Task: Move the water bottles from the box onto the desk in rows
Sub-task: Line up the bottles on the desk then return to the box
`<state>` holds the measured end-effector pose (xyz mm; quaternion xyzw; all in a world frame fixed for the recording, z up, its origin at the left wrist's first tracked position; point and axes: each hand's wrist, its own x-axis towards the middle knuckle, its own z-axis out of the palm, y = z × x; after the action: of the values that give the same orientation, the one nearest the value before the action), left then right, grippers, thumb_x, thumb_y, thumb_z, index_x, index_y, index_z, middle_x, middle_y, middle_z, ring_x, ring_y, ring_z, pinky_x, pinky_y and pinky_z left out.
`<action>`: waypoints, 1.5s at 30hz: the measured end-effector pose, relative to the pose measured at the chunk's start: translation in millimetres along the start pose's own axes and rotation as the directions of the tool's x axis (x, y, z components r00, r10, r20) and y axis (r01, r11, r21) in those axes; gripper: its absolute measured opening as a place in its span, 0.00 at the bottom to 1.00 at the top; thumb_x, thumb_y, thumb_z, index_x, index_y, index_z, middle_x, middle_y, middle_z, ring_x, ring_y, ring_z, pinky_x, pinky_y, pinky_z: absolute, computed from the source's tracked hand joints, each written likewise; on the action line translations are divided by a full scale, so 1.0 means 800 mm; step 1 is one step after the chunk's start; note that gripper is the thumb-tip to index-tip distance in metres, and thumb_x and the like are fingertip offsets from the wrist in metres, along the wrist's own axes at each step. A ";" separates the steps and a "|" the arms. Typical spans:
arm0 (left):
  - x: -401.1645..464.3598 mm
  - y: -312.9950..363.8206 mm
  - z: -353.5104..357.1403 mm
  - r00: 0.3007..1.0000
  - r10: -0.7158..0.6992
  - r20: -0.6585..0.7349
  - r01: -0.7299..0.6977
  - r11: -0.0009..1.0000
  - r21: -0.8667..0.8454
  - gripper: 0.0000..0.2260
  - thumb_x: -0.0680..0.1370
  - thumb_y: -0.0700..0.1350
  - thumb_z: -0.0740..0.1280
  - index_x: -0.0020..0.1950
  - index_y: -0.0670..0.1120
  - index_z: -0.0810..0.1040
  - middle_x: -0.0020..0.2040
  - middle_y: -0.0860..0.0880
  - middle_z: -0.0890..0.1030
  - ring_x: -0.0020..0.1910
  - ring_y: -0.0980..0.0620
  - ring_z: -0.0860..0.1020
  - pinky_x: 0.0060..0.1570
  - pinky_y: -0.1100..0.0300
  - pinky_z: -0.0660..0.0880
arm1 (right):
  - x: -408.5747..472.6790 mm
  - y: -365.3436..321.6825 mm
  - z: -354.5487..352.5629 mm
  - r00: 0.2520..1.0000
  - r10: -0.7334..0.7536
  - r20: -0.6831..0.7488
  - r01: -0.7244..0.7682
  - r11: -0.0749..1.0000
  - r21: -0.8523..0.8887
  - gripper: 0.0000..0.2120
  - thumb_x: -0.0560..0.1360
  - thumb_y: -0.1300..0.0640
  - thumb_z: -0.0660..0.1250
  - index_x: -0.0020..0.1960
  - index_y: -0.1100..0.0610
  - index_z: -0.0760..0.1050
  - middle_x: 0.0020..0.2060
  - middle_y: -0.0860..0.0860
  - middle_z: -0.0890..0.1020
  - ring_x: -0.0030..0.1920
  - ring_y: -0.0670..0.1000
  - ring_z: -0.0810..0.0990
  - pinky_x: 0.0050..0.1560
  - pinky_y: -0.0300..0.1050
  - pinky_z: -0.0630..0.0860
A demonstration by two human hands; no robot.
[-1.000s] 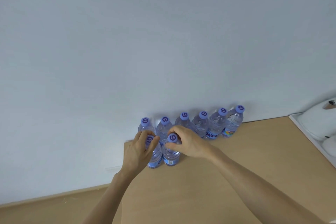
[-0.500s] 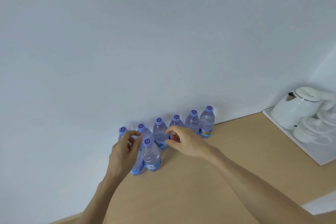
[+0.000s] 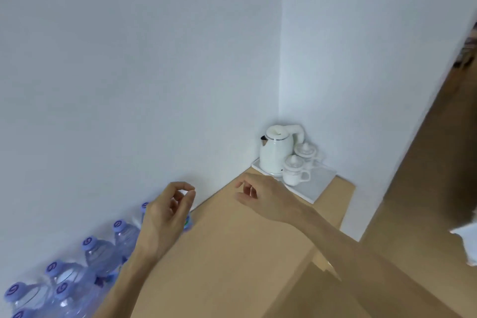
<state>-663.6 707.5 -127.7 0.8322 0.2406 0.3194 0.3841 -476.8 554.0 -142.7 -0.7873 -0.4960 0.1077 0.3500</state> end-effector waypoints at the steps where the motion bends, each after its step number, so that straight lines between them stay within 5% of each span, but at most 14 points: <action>1: 0.010 0.019 0.024 0.999 0.036 0.029 -0.036 0.999 -0.013 0.06 0.79 0.42 0.66 0.45 0.52 0.77 0.35 0.49 0.76 0.27 0.56 0.68 0.29 0.67 0.66 | -0.013 0.014 -0.028 0.999 0.026 -0.032 -0.027 0.999 -0.018 0.09 0.77 0.44 0.65 0.55 0.45 0.74 0.39 0.40 0.76 0.39 0.42 0.75 0.46 0.43 0.74; 12: 0.079 0.221 0.298 0.850 0.399 0.344 -0.334 0.913 -0.234 0.03 0.78 0.46 0.67 0.49 0.55 0.77 0.35 0.51 0.77 0.34 0.52 0.75 0.32 0.68 0.70 | -0.177 0.174 -0.297 0.874 0.281 -0.396 -0.386 0.897 -0.214 0.10 0.78 0.40 0.61 0.57 0.41 0.72 0.42 0.39 0.77 0.41 0.42 0.77 0.47 0.43 0.75; 16: 0.103 0.292 0.392 0.763 0.528 0.374 -0.422 0.844 -0.332 0.03 0.79 0.46 0.67 0.49 0.55 0.77 0.36 0.49 0.75 0.34 0.52 0.74 0.35 0.61 0.71 | -0.223 0.221 -0.371 0.791 0.323 -0.519 -0.495 0.837 -0.233 0.11 0.78 0.41 0.62 0.57 0.44 0.73 0.42 0.39 0.77 0.41 0.42 0.78 0.43 0.40 0.76; 20: 0.128 0.361 0.486 0.683 0.628 0.372 -0.477 0.770 -0.423 0.02 0.79 0.46 0.67 0.50 0.53 0.78 0.35 0.51 0.75 0.35 0.51 0.74 0.34 0.65 0.71 | -0.254 0.271 -0.438 0.723 0.341 -0.600 -0.563 0.795 -0.226 0.09 0.78 0.44 0.64 0.55 0.45 0.74 0.41 0.40 0.77 0.41 0.44 0.77 0.45 0.44 0.78; 26: 0.177 0.456 0.625 0.587 0.724 0.362 -0.523 0.681 -0.513 0.03 0.79 0.48 0.66 0.51 0.52 0.77 0.37 0.58 0.75 0.39 0.56 0.75 0.37 0.72 0.71 | -0.270 0.355 -0.546 0.621 0.364 -0.694 -0.670 0.706 -0.229 0.09 0.78 0.44 0.64 0.56 0.46 0.74 0.42 0.42 0.77 0.42 0.44 0.76 0.42 0.38 0.76; 37: 0.249 0.584 0.848 0.569 0.727 0.384 -0.412 0.656 -0.632 0.04 0.79 0.48 0.66 0.53 0.54 0.77 0.46 0.61 0.78 0.48 0.66 0.75 0.44 0.79 0.70 | -0.287 0.507 -0.703 0.470 0.337 -0.816 -0.752 0.637 -0.170 0.08 0.77 0.44 0.65 0.54 0.46 0.75 0.45 0.40 0.76 0.45 0.44 0.76 0.47 0.44 0.78; 45: 0.318 0.631 0.996 0.610 0.691 0.389 -0.398 0.691 -0.604 0.06 0.79 0.49 0.66 0.55 0.53 0.77 0.48 0.59 0.79 0.49 0.64 0.75 0.44 0.79 0.69 | -0.277 0.662 -0.808 0.488 0.333 -0.807 -0.721 0.674 -0.159 0.10 0.77 0.44 0.65 0.57 0.47 0.75 0.48 0.40 0.76 0.47 0.42 0.76 0.49 0.42 0.77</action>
<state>158.7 187.6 -38.4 0.8045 -0.2480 0.1955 0.5031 123.2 -61.8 -57.5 -0.9377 -0.0480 -0.2314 0.2547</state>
